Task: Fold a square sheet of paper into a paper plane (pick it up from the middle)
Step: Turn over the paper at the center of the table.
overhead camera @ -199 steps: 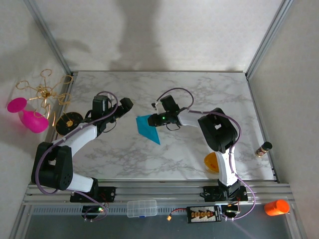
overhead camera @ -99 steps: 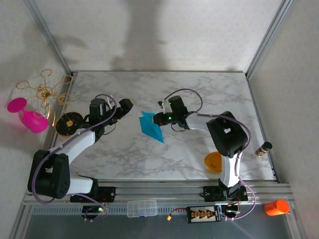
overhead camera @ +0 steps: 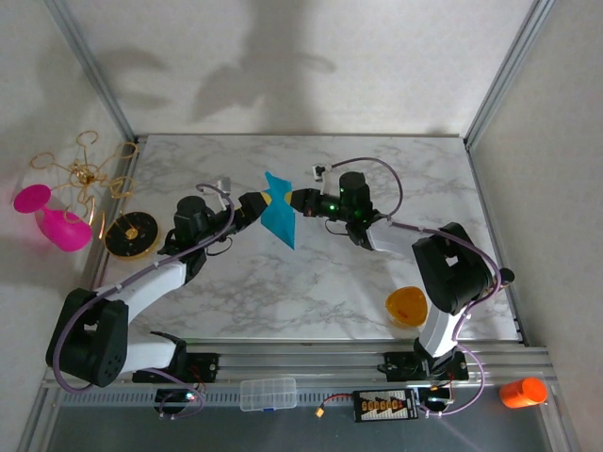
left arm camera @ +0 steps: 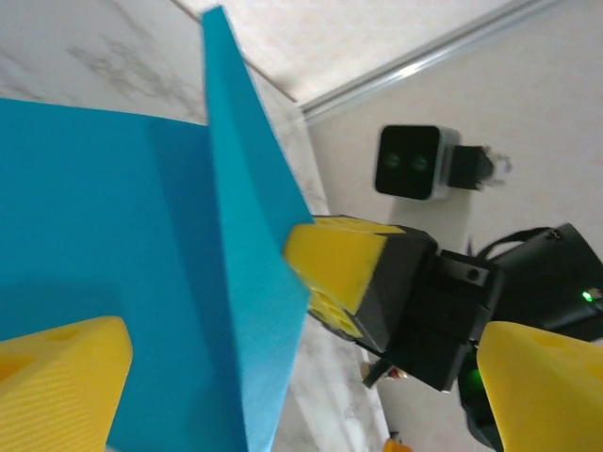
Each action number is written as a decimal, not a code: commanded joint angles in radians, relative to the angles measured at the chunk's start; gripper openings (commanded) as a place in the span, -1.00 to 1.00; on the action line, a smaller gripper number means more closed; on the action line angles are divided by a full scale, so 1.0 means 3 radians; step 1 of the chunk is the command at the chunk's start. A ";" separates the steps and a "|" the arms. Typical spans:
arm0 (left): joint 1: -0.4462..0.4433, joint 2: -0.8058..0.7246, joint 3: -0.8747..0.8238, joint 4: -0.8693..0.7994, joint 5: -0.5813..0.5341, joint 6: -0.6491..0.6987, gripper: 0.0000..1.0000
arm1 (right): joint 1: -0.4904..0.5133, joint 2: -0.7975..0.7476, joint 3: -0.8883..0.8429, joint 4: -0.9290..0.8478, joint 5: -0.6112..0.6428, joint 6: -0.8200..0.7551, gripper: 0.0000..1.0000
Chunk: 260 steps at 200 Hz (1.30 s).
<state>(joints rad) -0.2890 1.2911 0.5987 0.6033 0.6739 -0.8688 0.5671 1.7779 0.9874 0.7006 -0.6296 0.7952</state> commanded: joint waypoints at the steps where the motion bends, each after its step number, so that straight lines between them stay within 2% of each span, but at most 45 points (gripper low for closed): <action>1: -0.0054 0.0093 0.0043 0.0333 0.0156 -0.0010 0.78 | -0.0018 -0.0107 -0.0070 0.0422 -0.0212 0.0439 -0.91; 73: -0.0148 0.0431 0.0244 0.0515 0.0359 -0.0036 0.15 | -0.0009 -0.0109 -0.0137 0.0725 -0.0431 0.0790 -0.88; 128: -0.0177 0.0533 0.0290 0.0583 0.0450 -0.0059 -0.04 | -0.0008 -0.0082 -0.0167 0.0942 -0.0500 0.0981 -0.87; 194: -0.0177 0.0467 0.0206 0.0935 0.0581 -0.0205 -0.22 | -0.0034 -0.0045 -0.0203 0.1238 -0.0519 0.1232 -0.86; 260: -0.0177 0.0476 0.0177 0.0989 0.0598 -0.0145 -0.39 | -0.0049 -0.0010 -0.0232 0.1252 -0.0476 0.1266 -0.85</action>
<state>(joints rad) -0.3332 1.4437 0.6590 0.8513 0.8276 -0.9215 0.5625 1.7763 0.9390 1.0256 -0.7635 1.1656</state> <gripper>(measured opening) 0.315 0.075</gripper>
